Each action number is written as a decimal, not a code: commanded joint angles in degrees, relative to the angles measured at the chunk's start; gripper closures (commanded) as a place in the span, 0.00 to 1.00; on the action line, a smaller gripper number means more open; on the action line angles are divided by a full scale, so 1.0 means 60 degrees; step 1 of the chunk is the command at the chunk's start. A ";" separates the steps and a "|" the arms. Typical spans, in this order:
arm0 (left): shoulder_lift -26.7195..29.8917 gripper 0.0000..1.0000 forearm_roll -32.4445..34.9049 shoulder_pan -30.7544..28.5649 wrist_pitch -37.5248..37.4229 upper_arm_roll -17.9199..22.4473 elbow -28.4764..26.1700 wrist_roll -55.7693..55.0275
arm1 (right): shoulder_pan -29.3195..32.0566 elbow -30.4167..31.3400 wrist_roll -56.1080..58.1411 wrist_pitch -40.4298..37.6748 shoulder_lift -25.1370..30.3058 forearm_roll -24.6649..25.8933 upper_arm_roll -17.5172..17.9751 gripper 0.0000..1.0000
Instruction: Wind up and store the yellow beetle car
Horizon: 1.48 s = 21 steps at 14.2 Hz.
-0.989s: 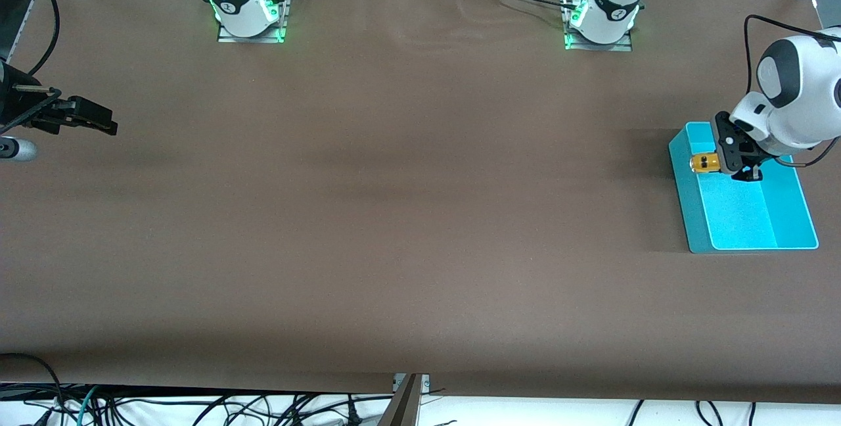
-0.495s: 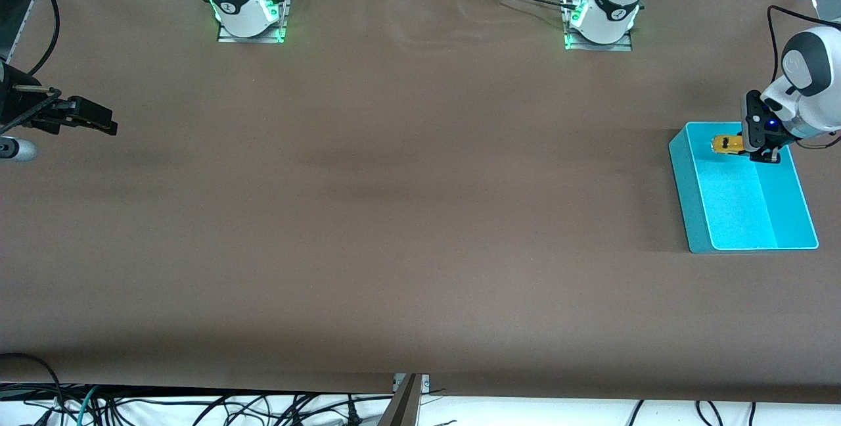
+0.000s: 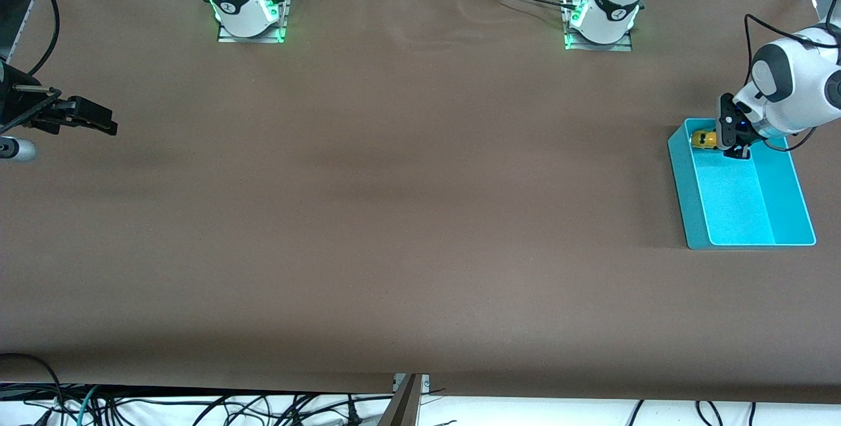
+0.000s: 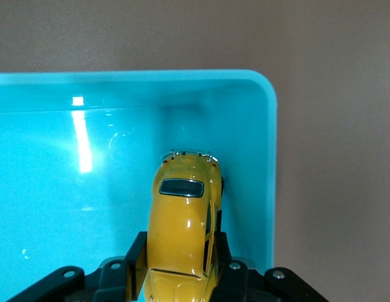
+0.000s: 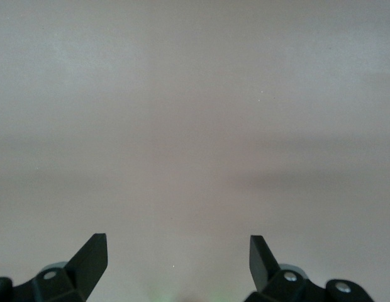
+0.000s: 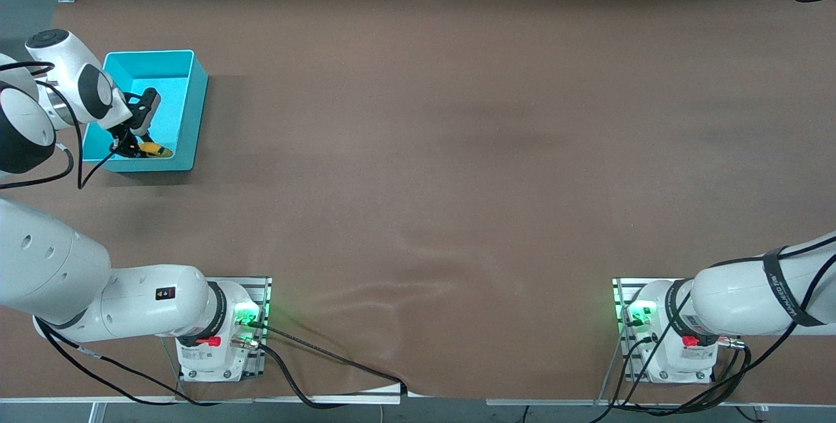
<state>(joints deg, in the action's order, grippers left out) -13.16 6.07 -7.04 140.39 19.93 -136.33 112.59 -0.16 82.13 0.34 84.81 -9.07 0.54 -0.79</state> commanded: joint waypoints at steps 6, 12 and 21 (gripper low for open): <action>-0.0736 0.79 -0.0791 -0.0058 0.0888 -0.0040 0.0163 0.0132 | 0.0086 0.0111 0.0119 0.0016 0.0135 0.0057 0.0073 0.00; 0.0110 0.00 -0.1406 0.0044 -0.0044 -0.0055 0.0250 0.0117 | 0.0056 0.0111 0.0105 0.0031 0.0135 0.0042 0.0073 0.00; 0.1620 0.01 -0.1392 0.1258 -0.3374 -0.0494 0.3488 -0.2494 | 0.0071 0.0096 0.0105 0.0045 0.0135 0.0071 0.0073 0.00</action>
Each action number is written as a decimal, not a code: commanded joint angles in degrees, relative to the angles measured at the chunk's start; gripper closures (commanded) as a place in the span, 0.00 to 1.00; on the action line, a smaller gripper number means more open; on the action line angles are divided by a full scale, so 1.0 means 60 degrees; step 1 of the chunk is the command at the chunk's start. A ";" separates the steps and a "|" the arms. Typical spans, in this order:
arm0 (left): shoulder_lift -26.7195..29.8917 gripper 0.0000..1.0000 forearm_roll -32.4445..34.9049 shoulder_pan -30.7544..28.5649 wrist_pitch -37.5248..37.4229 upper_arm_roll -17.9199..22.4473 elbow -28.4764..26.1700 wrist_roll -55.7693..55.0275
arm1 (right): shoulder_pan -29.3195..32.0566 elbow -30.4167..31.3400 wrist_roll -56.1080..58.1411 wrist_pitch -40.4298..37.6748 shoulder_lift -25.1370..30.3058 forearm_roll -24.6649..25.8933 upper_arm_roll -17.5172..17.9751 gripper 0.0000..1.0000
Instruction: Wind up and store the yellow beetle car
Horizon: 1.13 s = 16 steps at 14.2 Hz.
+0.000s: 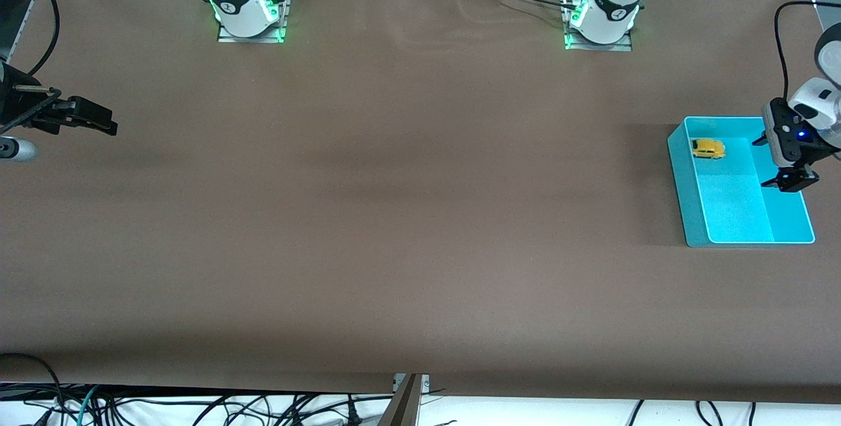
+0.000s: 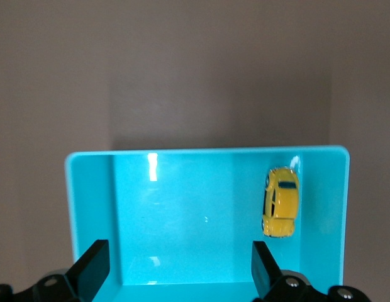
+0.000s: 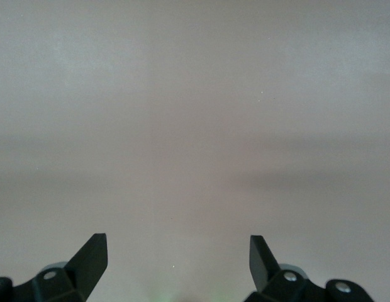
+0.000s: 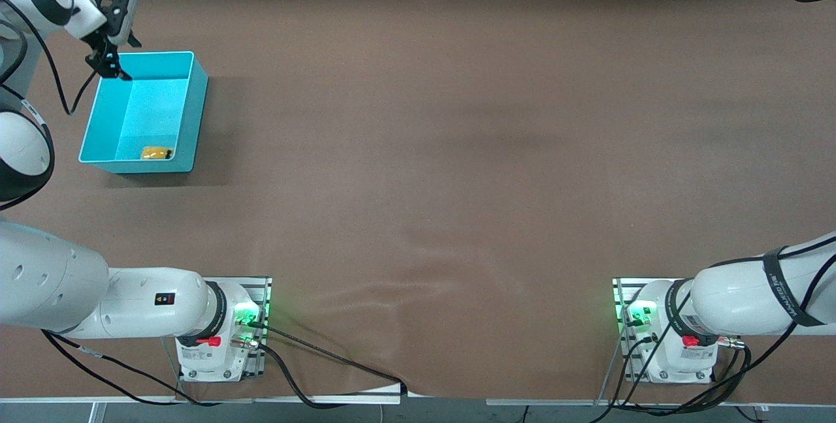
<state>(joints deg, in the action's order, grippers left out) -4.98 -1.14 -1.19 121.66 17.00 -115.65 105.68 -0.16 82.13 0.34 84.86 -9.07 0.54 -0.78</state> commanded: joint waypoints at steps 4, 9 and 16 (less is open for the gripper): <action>0.1265 0.01 -0.0132 0.1149 -0.0938 -0.0211 0.0071 -0.6319 | 0.0057 0.0096 0.0089 0.0037 0.0135 0.0071 0.0072 0.00; 0.2526 0.02 0.0057 0.1926 -0.1626 -0.0841 0.0158 -1.2740 | 0.0071 0.0096 0.0104 0.0037 0.0135 0.0071 0.0072 0.00; 0.2618 0.01 0.0424 0.2088 -0.4760 -0.1940 0.2237 -1.8385 | 0.0071 0.0096 0.0089 0.0037 0.0135 0.0086 0.0072 0.00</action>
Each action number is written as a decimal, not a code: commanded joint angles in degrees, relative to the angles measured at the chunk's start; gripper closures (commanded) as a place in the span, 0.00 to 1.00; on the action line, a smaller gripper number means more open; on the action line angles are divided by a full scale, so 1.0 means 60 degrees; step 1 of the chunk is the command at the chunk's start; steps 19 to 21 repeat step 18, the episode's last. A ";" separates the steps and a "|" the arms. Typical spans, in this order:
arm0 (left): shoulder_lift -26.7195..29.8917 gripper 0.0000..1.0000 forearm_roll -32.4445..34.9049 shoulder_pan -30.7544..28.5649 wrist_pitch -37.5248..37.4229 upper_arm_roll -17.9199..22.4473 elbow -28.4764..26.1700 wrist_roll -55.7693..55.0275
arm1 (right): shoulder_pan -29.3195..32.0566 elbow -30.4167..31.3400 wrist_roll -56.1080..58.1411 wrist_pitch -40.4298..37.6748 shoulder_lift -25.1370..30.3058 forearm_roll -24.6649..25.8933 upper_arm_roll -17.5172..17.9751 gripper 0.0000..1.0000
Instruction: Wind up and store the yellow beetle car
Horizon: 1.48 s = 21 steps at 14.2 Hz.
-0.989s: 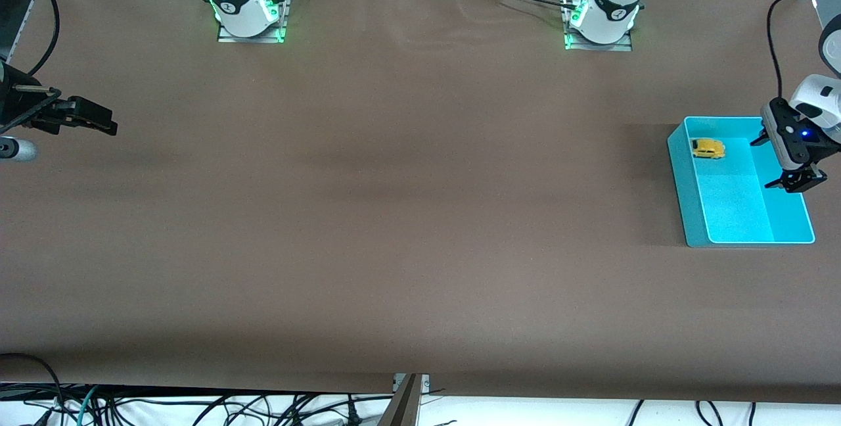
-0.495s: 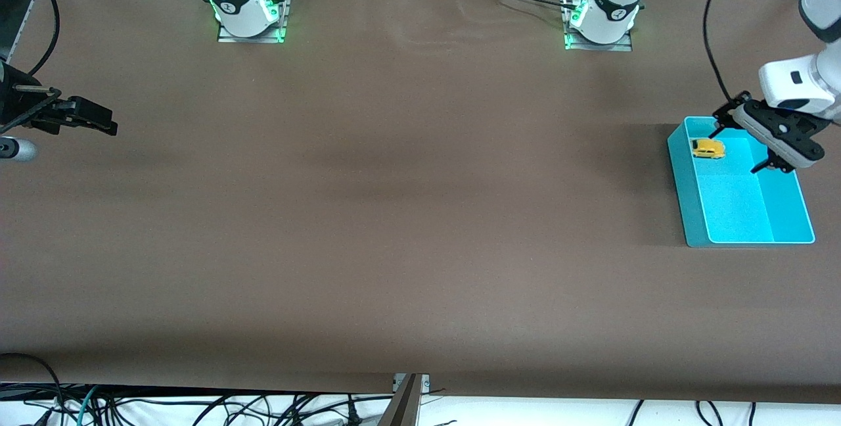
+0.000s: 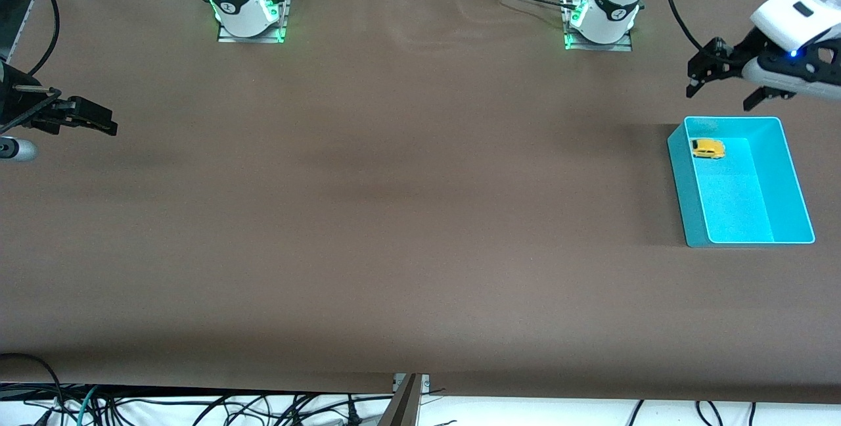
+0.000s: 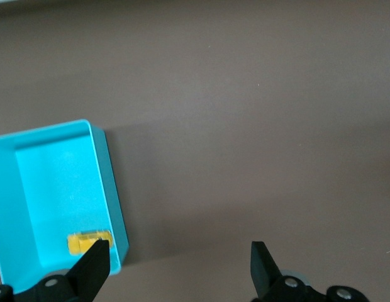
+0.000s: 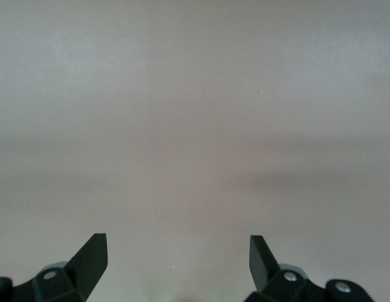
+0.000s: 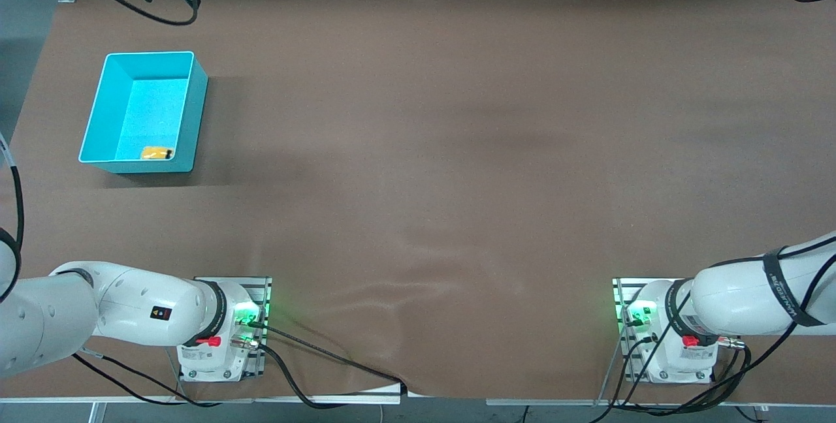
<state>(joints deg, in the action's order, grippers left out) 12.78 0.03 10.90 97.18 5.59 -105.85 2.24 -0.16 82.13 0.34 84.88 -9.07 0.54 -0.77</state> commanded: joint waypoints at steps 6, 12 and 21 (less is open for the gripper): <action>-0.1646 0.00 0.0171 -0.0509 -0.1431 -0.0605 0.2157 -0.1442 | 0.0071 0.0097 0.0089 0.0033 0.0135 0.0071 0.0071 0.00; -0.1574 0.00 0.0112 -0.0674 -0.1386 -0.0756 0.2202 -0.1370 | 0.0071 0.0097 0.0089 0.0033 0.0135 0.0085 0.0071 0.00; -0.1574 0.00 0.0068 -0.0688 -0.1372 -0.0756 0.2216 -0.1355 | 0.0071 0.0097 0.0089 0.0033 0.0135 0.0071 0.0071 0.00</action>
